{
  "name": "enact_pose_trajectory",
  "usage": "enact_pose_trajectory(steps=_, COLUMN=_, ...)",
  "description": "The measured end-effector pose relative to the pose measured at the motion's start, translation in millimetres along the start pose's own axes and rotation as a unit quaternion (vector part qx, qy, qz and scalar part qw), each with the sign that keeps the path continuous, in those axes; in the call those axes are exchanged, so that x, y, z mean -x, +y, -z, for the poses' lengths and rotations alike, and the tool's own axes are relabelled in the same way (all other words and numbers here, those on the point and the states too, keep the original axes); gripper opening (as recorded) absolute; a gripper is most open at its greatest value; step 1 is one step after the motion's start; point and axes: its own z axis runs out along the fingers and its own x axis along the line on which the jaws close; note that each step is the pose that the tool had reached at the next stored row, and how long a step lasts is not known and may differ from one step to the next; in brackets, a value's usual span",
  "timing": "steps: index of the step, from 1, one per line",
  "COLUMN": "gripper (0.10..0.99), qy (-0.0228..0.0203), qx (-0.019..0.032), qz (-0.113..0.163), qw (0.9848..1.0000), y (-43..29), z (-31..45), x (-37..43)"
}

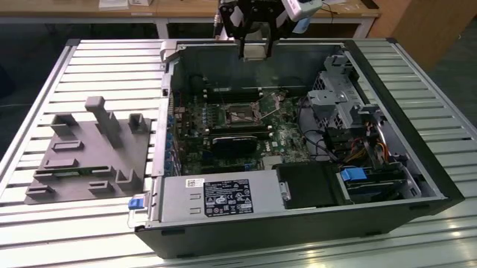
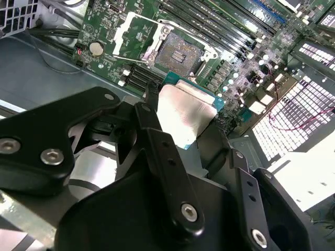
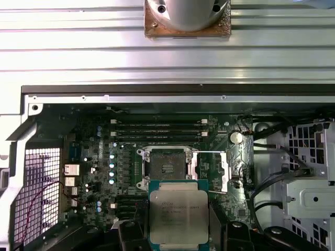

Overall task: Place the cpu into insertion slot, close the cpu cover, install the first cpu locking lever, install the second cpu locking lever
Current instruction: 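Place the cpu into insertion slot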

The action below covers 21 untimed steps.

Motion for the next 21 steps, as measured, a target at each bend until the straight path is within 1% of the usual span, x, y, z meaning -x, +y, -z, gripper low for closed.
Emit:
enact_pose_trajectory(steps=11, gripper=0.537, qy=0.0, qx=-0.0004, qz=0.0, qw=1.0, y=-1.1, z=-11.9, x=-0.4)
enact_pose_trajectory(steps=21, gripper=0.537, qy=-0.0001, qx=-0.0008, qz=0.0, qw=1.0, y=-2.7, z=-29.4, x=-0.9)
